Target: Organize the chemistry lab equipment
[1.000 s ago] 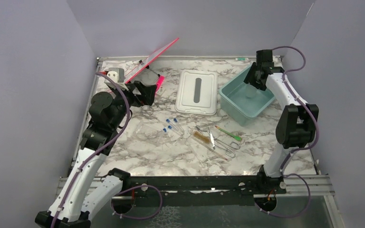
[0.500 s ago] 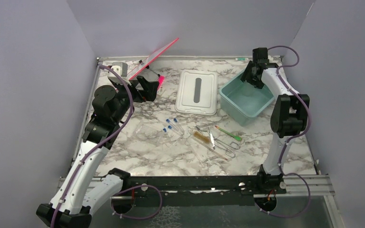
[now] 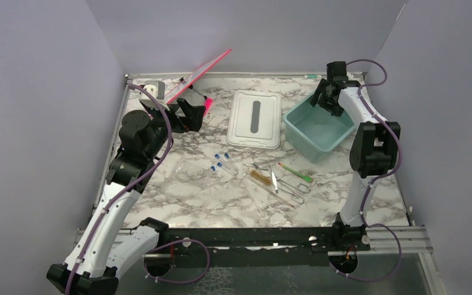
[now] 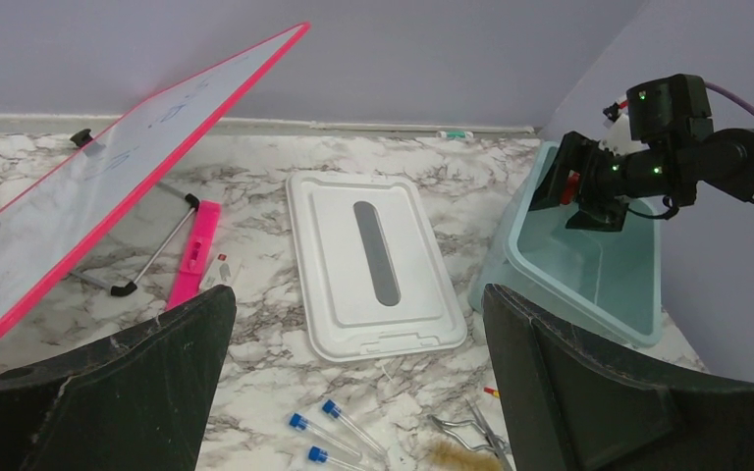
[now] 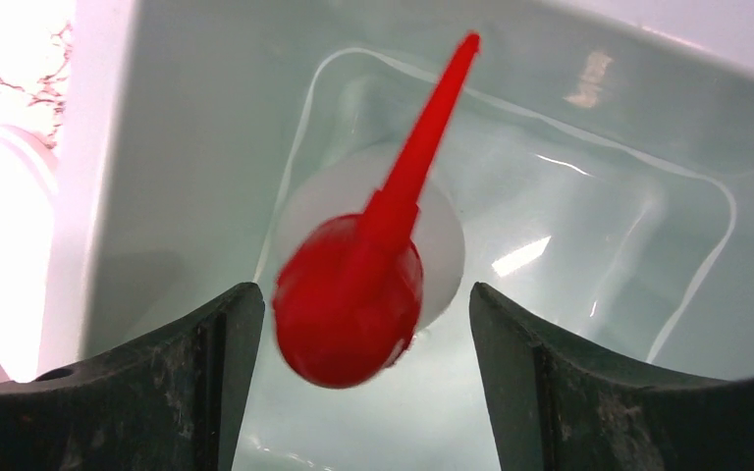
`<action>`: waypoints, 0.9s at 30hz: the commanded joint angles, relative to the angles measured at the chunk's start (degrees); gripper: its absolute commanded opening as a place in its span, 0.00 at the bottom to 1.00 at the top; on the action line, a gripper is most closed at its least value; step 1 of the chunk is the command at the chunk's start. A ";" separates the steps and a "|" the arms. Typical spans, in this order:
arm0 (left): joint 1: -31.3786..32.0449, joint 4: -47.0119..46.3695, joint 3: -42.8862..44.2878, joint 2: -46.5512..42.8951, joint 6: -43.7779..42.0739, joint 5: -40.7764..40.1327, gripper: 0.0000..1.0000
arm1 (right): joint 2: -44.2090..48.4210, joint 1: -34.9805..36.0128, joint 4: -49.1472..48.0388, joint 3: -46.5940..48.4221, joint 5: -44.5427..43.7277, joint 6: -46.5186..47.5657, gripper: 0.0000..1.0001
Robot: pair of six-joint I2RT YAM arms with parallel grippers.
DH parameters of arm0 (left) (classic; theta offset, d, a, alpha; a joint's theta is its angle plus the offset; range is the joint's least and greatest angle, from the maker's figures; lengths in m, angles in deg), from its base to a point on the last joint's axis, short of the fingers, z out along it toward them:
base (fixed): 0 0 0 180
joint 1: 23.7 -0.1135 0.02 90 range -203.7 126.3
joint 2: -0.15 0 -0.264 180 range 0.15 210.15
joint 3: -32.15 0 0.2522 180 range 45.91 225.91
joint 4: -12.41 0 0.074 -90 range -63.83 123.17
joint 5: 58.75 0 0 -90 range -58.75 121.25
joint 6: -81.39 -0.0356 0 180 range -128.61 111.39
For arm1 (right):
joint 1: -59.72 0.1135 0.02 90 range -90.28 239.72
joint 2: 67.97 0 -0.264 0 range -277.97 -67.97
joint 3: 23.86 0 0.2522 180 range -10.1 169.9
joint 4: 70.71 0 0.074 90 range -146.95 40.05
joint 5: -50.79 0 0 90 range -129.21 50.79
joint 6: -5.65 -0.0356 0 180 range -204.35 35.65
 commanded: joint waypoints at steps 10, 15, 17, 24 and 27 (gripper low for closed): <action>-0.23 3.36 0.87 -2.05 -2.17 -5.36 0.99 | 20.48 0.96 0.62 -3.25 -2.57 7.04 0.80; -0.30 4.98 -0.10 -1.91 -0.15 -6.22 0.96 | 28.02 7.57 1.69 -5.01 4.42 10.91 0.79; -0.30 5.94 -0.75 -2.07 0.48 -5.67 0.96 | 30.30 11.64 1.59 -6.10 8.44 11.40 0.79; -0.26 11.25 -3.17 -3.09 5.61 -5.12 0.96 | 31.63 31.98 -1.33 -13.16 10.11 10.69 0.77; -0.30 13.79 -4.06 -4.08 7.79 -6.40 0.99 | 28.50 39.69 -2.08 -15.22 7.91 9.40 0.73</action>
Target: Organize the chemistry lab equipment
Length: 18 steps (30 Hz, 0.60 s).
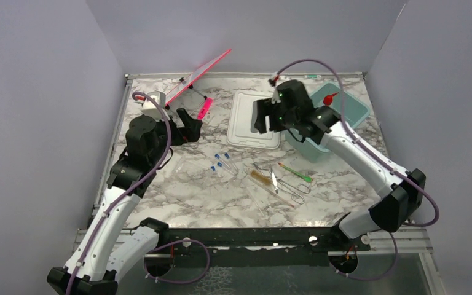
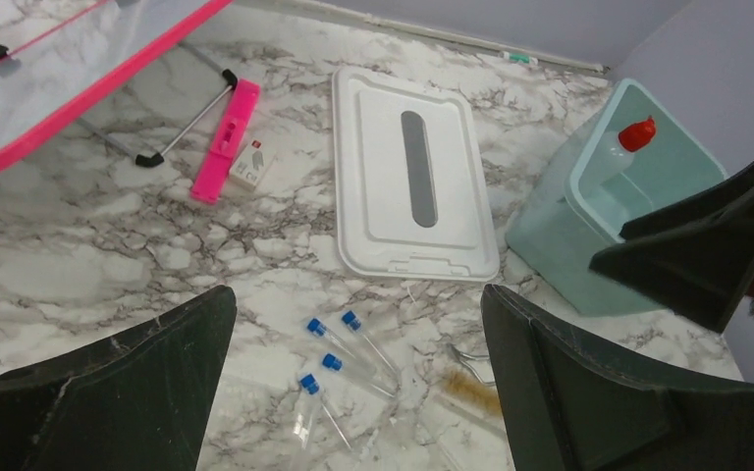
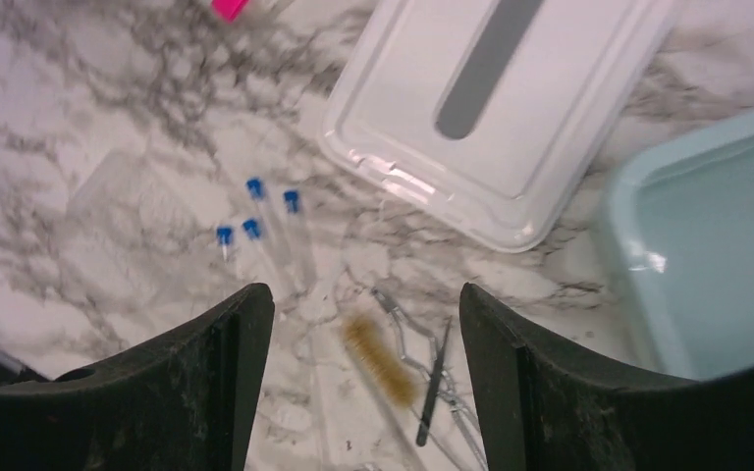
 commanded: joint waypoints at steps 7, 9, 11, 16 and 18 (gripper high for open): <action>-0.30 16.97 0.88 -2.56 9.43 -15.05 0.98 | -13.52 19.03 -6.16 -4.94 4.41 -8.87 0.51; -0.28 18.82 1.96 -2.59 9.45 -16.74 0.98 | -17.40 21.81 -6.60 -4.34 4.03 -11.72 0.50; -0.30 19.64 2.90 -2.73 9.12 -17.24 0.97 | -20.86 23.64 -7.31 -3.73 4.48 -13.32 0.51; -0.30 20.31 3.71 -3.54 8.23 -18.08 0.97 | -26.60 26.15 -7.77 -1.79 3.12 -14.60 0.54; -0.30 20.32 3.62 -3.98 7.92 -18.03 0.97 | -27.97 26.23 -8.55 -1.58 3.43 -14.73 0.54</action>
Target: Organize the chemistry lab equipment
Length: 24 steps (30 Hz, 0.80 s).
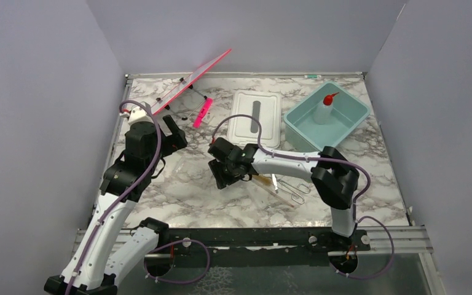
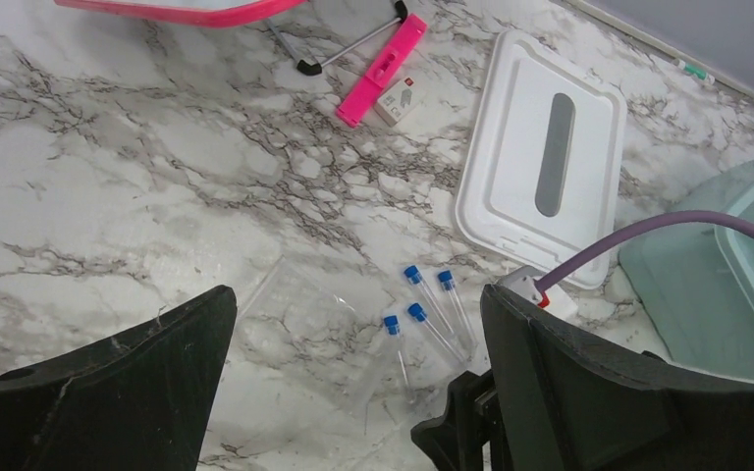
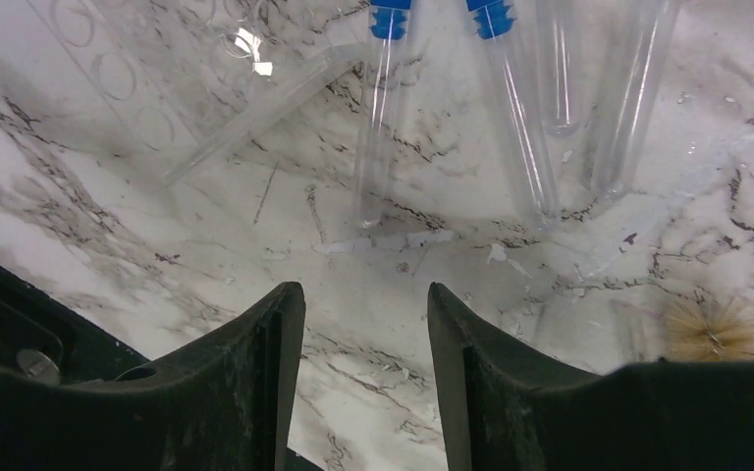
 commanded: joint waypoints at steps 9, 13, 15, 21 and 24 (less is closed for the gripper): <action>-0.30 2.08 2.08 -2.13 -1.63 -2.17 0.97 | -7.85 0.66 -3.81 4.76 -1.94 -2.17 0.50; -0.30 2.10 2.00 -2.48 -1.97 -2.55 0.98 | -10.42 0.77 -2.98 6.64 -4.44 -2.25 0.46; -0.30 2.18 1.98 -2.91 -2.04 -2.91 0.98 | -11.45 0.77 -1.56 7.73 -7.45 -2.97 0.42; -0.26 2.55 2.12 -3.25 -1.85 -4.78 0.99 | -12.82 0.77 -1.06 8.29 -12.97 -0.91 0.37; -0.26 3.40 2.70 -2.41 -1.12 -6.25 0.99 | -13.77 0.77 -2.17 8.40 -13.10 1.13 0.35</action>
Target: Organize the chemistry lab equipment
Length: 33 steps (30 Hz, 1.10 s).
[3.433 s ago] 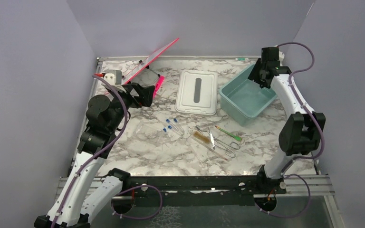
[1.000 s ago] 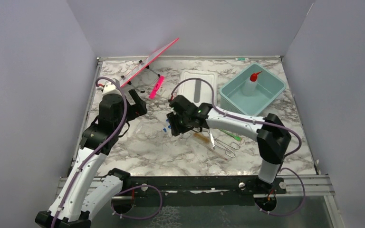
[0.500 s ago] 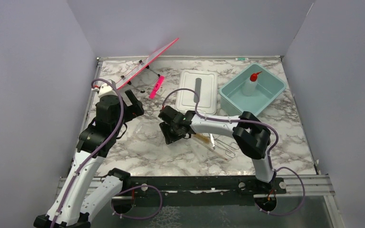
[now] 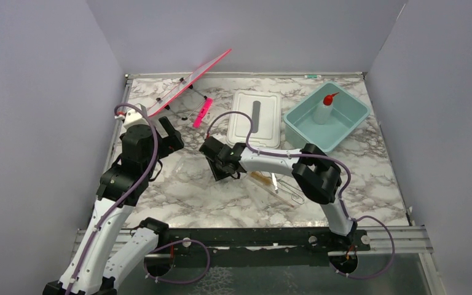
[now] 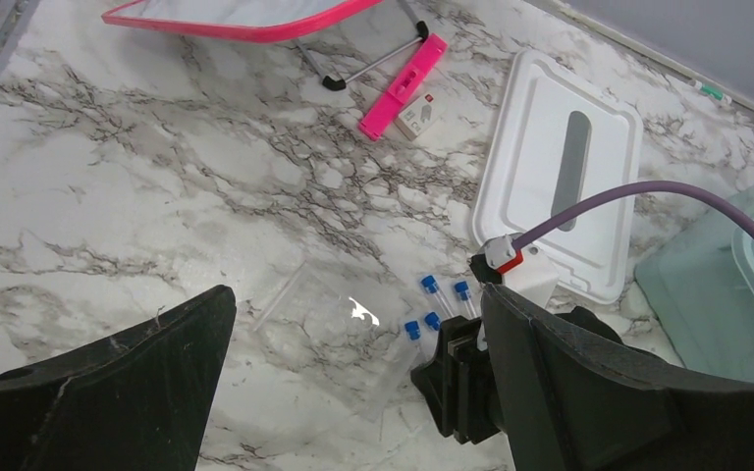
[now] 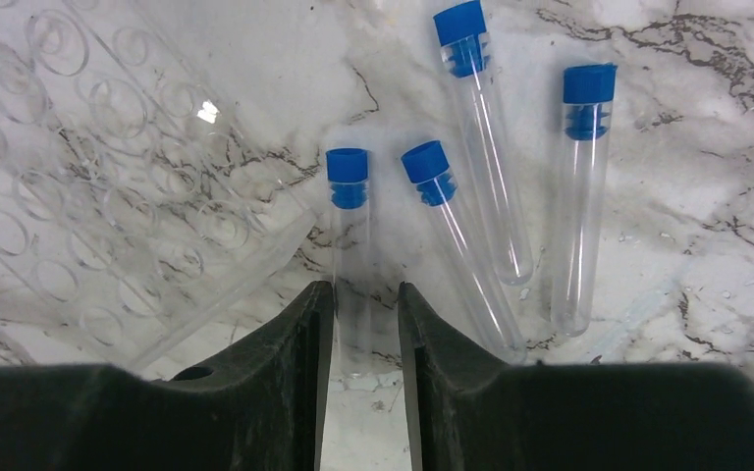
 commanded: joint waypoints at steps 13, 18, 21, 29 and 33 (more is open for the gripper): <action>-0.29 3.52 0.61 0.43 3.58 3.02 0.98 | -1.57 0.21 -5.18 -1.26 -2.39 6.52 0.14; -0.30 3.85 -1.38 0.21 3.84 6.31 0.96 | 8.84 -0.51 -12.40 -7.03 3.30 6.68 0.15; -0.28 2.98 -3.20 -0.97 4.03 8.68 0.95 | 15.09 -1.30 -16.14 -10.29 5.52 5.52 0.15; -0.30 -11.50 -9.84 -3.07 3.21 32.59 0.89 | 28.80 -4.94 -21.63 -16.21 8.93 -6.13 0.15; -0.30 -19.42 -11.87 -0.86 6.50 40.86 0.81 | 33.89 -5.23 -24.69 -18.23 9.68 -13.16 0.16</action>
